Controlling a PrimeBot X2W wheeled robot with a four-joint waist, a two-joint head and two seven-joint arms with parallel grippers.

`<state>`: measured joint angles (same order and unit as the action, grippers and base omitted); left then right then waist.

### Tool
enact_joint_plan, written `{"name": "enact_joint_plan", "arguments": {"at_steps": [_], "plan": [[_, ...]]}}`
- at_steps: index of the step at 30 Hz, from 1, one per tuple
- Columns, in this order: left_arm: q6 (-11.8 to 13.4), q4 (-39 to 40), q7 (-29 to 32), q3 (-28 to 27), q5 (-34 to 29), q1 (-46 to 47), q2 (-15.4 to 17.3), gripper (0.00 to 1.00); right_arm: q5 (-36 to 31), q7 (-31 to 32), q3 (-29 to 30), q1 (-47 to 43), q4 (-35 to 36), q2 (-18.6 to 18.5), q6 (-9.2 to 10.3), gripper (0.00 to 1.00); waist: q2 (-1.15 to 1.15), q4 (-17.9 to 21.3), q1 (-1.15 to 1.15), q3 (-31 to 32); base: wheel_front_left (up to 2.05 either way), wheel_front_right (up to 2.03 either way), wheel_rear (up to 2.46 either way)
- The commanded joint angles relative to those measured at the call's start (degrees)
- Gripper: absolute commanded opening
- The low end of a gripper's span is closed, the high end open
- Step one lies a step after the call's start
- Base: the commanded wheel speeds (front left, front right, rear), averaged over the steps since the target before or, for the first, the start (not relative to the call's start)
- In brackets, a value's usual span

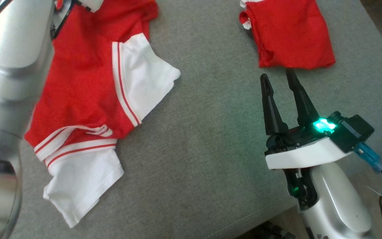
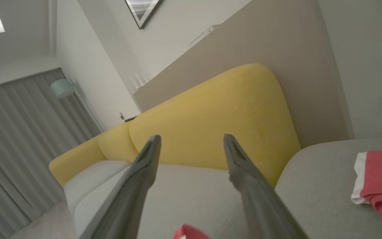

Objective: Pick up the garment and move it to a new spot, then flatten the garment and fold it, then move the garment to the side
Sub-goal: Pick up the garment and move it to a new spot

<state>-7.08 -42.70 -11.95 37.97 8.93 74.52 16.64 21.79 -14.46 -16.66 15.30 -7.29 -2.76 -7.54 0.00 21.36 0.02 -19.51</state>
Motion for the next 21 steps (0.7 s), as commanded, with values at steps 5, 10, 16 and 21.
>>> {"name": "enact_joint_plan", "arguments": {"at_steps": [5, 10, 16, 21], "plan": [[0.6, -2.7, -2.5, -1.8, 0.6, 4.5, 0.2, 1.00, -0.4, -0.5, -0.4, 0.3, 2.0, -0.1, 0.05, 1.00, 0.00, -1.1, -0.02, -0.5, 0.00, 0.00, 0.00], [1.0, -1.3, -3.0, -3.2, 1.9, 3.4, -0.3, 1.00, -2.1, -0.5, 1.4, 0.2, 1.2, -0.1, 0.05, 1.00, 0.00, -5.1, -0.02, 0.8, 0.00, 0.00, 0.00], [1.7, 6.6, -3.0, -5.8, 3.8, -5.1, 1.2, 1.00, -4.6, -0.5, 3.9, -0.4, -1.1, -0.1, 0.05, 1.00, 0.00, -10.7, -0.02, 3.7, 0.00, 0.00, 0.00], [4.2, 14.7, -3.0, -9.4, 6.5, -17.8, 2.4, 1.00, -6.4, -0.5, 5.9, -1.5, -3.6, -0.1, 0.05, 1.00, 0.00, -15.0, -0.02, 7.1, 0.00, 0.00, 0.00]]}}
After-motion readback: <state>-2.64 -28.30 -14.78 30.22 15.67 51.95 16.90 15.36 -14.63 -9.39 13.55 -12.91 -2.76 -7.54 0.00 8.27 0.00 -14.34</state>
